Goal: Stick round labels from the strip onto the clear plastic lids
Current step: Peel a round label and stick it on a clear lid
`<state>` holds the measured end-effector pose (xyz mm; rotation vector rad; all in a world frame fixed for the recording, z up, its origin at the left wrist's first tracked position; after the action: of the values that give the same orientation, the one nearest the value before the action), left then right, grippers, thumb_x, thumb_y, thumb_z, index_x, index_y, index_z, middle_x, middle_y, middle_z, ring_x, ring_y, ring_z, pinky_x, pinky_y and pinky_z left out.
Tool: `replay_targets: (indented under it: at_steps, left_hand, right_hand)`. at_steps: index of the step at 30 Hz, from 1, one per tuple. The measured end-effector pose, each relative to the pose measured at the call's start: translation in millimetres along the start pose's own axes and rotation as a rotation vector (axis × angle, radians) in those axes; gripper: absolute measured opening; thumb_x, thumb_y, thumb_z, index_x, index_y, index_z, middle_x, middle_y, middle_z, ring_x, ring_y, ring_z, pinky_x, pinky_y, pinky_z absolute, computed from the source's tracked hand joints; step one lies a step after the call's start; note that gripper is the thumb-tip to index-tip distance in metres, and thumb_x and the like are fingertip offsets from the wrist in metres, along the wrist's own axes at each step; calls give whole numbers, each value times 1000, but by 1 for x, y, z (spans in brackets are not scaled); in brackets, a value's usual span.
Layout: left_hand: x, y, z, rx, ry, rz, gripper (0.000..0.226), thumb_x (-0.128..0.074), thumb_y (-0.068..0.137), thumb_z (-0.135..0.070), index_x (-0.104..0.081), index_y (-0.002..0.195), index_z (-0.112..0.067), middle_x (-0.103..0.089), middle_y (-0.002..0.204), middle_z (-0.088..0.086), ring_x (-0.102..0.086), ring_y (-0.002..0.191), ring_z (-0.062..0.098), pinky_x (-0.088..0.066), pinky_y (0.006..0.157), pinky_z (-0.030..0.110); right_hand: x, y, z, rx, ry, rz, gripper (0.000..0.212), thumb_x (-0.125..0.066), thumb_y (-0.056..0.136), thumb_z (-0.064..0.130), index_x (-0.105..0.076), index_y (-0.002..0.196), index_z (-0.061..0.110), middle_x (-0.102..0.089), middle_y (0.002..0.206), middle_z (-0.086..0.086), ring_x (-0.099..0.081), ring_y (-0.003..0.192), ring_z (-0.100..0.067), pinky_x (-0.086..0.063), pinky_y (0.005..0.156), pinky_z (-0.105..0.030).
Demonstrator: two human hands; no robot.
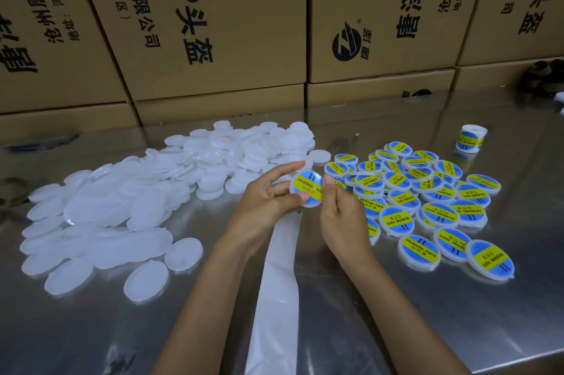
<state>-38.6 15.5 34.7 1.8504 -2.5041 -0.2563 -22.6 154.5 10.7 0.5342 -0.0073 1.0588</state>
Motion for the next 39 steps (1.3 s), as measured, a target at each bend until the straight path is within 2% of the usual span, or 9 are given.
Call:
replay_targets:
  at_steps: [5,8,13,17,21,26,28,31,39]
  left_hand:
    - [2,-1,-1,-16,-36,-63,41,-77,82,2,-68,118,-13,-77,93,19,-76,87,31,-62,75,33]
    - [4,-1,-1,-11,-68,-152,32,-78,83,-1,-65,111,-9,-77,89,19,-76,80,31,-62,68,34]
    - [12,-1,0,-40,-113,-336,14,-76,87,-5,-64,92,3,-72,81,26,-70,62,25,-59,55,31]
    - [9,-2,-1,-66,-85,-335,19,-76,89,-14,-66,89,2,-75,83,21,-75,69,27,-59,52,30]
    - [10,-2,-3,-60,-42,-300,19,-74,91,-16,-68,93,1,-75,82,17,-76,70,25,-59,53,30]
    - [4,-1,1,-44,-6,-187,14,-69,92,-5,-65,106,-6,-77,87,14,-74,73,24,-60,59,31]
    - [0,0,3,-27,3,-125,25,-69,90,3,-61,110,-9,-77,89,11,-74,76,23,-61,61,32]
    - [-5,-1,4,-14,12,-70,38,-72,84,11,-55,112,-9,-77,89,7,-73,74,17,-59,57,29]
    - [7,0,2,-75,79,-255,37,-85,77,-4,-50,91,-6,-73,85,19,-71,61,27,-53,44,29]
  right_hand:
    - [1,1,2,16,80,42,54,-39,103,46,-38,52,28,-42,47,11,-38,50,-8,-29,53,-30]
    - [-2,-1,5,29,65,122,52,-46,92,65,-40,55,29,-40,49,11,-37,51,-8,-29,50,-20]
    - [-8,-6,6,73,-38,183,60,-55,76,76,-41,61,20,-40,51,13,-39,50,-8,-30,50,-21]
    - [-8,-6,6,82,-80,175,51,-59,82,67,-51,65,19,-46,53,16,-44,51,-7,-28,50,-23]
    - [-9,-6,6,78,-146,179,46,-51,93,57,-41,60,27,-51,56,22,-46,53,-7,-28,50,-28]
    - [-6,-3,3,93,-204,115,50,-41,101,48,-38,57,23,-45,49,4,-42,53,-16,-30,52,-35]
    - [-4,-1,3,103,-234,87,50,-38,103,44,-50,62,17,-49,53,1,-49,59,-25,-36,55,-39]
    - [-1,1,2,107,-245,56,50,-37,105,36,-44,63,11,-46,53,-4,-47,59,-29,-34,56,-40]
    - [-2,-3,3,52,27,117,47,-39,102,48,-40,58,29,-41,48,8,-37,51,-11,-33,54,-36]
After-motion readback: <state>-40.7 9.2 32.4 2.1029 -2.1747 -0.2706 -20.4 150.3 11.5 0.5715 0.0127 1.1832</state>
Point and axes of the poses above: each hand's wrist, its own y-axis towards the middle knuckle, its own x-axis out of the back of the hand, z = x × y, the point moved 5 cm from there along y, towards the middle knuckle
